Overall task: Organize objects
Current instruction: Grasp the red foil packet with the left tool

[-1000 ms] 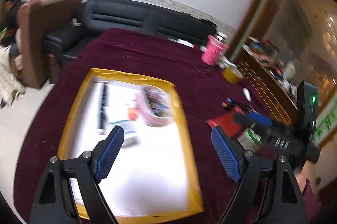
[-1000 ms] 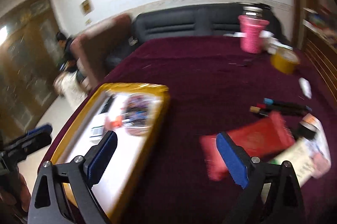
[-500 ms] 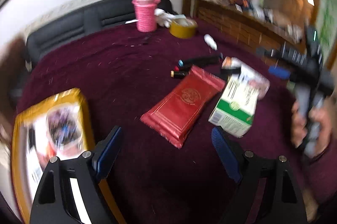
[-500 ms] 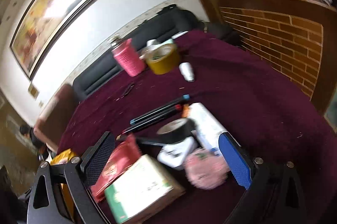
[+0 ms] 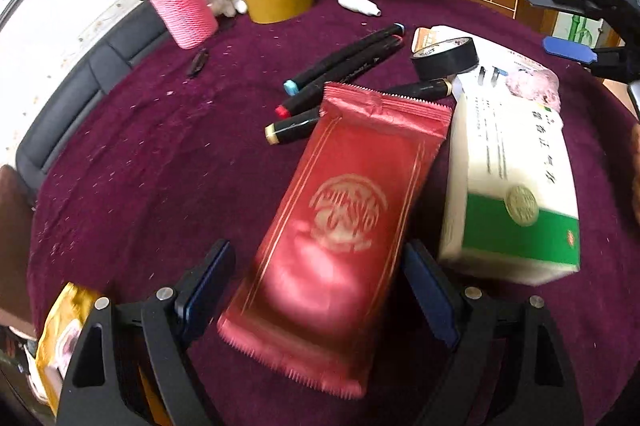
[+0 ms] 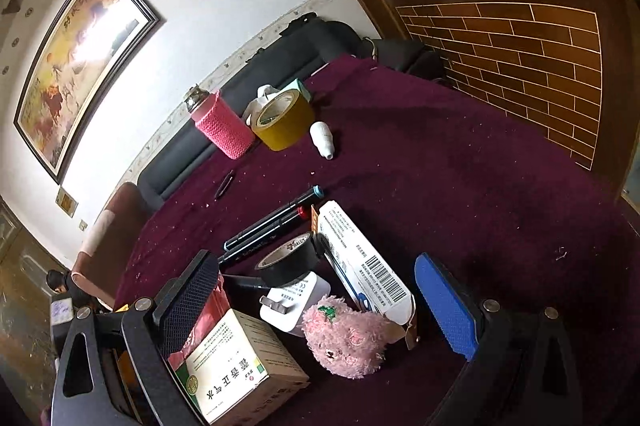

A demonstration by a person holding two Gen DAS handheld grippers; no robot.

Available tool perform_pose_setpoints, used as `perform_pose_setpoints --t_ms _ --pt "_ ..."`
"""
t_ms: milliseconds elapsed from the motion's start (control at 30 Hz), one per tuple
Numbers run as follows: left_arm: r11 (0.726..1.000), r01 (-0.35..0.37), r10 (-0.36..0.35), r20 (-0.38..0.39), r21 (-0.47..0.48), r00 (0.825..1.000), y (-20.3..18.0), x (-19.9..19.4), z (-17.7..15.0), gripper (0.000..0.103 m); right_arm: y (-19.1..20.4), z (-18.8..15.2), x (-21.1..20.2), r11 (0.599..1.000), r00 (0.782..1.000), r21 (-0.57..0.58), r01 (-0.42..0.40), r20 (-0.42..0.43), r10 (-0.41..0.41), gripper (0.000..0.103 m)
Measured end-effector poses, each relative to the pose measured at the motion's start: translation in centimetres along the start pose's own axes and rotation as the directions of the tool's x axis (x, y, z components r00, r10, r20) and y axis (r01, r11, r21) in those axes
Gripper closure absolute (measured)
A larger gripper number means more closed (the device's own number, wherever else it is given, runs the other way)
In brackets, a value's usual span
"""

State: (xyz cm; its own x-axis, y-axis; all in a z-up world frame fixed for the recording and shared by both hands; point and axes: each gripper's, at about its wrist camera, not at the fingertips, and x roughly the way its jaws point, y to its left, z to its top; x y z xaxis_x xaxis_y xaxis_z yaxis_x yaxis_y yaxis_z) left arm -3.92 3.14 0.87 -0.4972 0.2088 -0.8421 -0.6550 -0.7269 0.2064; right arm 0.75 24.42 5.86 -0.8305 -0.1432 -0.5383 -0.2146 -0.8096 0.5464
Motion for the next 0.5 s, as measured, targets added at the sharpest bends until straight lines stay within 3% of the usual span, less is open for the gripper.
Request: perform_pose_setpoints --t_ms 233,367,500 --pt "0.999 0.023 -0.022 0.011 -0.039 1.0 -0.4 1.0 1.0 0.021 -0.2 -0.2 0.7 1.0 0.999 0.01 -0.002 -0.032 0.002 0.002" --pt "0.996 0.035 -0.034 0.013 -0.085 0.999 -0.5 0.4 0.5 0.041 0.0 -0.4 0.9 1.0 0.999 -0.004 0.007 -0.042 -0.007 0.002" --pt "0.991 0.033 -0.032 0.012 -0.131 0.999 -0.7 -1.0 -0.5 0.051 0.0 -0.5 1.0 1.0 0.999 -0.015 0.017 -0.045 -0.018 0.002"
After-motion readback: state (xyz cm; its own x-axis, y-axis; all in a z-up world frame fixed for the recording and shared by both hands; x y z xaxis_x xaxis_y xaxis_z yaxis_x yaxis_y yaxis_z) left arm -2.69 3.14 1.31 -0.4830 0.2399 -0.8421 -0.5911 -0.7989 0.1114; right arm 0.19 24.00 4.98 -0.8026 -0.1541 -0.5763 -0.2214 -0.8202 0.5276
